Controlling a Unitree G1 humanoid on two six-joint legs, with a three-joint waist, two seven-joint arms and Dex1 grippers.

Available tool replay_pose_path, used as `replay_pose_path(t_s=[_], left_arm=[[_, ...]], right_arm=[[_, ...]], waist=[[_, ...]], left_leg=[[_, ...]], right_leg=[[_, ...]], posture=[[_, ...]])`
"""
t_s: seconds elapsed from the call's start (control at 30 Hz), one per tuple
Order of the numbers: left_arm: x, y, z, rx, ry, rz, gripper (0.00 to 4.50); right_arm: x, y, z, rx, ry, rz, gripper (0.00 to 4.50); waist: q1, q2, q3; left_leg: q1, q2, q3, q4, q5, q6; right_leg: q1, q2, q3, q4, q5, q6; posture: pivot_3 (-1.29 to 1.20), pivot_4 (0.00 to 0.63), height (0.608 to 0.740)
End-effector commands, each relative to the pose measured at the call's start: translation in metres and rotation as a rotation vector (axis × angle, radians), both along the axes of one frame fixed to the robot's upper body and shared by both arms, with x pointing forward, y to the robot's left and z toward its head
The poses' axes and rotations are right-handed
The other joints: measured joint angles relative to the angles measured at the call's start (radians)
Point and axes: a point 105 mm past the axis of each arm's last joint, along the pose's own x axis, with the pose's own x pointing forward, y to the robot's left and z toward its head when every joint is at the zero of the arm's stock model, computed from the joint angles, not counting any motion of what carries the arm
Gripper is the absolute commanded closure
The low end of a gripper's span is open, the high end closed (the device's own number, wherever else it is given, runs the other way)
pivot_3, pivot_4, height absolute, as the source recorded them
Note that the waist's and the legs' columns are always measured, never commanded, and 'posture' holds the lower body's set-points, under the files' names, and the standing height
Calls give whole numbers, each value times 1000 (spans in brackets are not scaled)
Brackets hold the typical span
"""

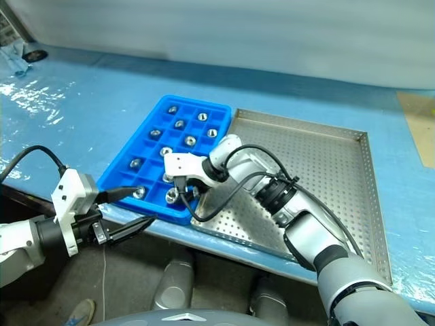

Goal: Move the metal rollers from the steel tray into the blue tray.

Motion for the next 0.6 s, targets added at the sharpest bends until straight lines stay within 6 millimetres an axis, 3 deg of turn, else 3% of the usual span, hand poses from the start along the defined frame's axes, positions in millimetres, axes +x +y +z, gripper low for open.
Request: replay_pose_path(t_s=[0.03, 0.27, 0.5, 0.6], left_arm=[[0, -3, 7, 10, -37, -26, 0], [3, -3, 7, 15, -40, -34, 0], [7, -2, 8, 18, -43, -45, 0], [9, -3, 8, 13, -43, -54, 0]], right_arm=[[3, -8, -15, -81, -16, -13, 2894], [1, -12, -16, -107, -21, 16, 2894], [3, -8, -7, -52, 1, -13, 722], [2, -7, 5, 13, 69, -44, 722]], waist=[[2, 0, 0], [18, 0, -1], [30, 0, -1], [33, 0, -1]], left_leg=[[0, 0, 0, 0, 0, 0], [3, -1, 0, 0, 0, 0], [0, -2, 0, 2, 0, 0], [-1, -2, 0, 2, 0, 0]], right_leg=[[0, 0, 0, 1, 0, 0], [0, 0, 2, 3, 0, 0], [0, -1, 2, 2, -1, 1], [0, 0, 2, 2, -1, 1]], posture=[[554, 150, 740], [531, 150, 740], [515, 150, 740], [501, 150, 740]])
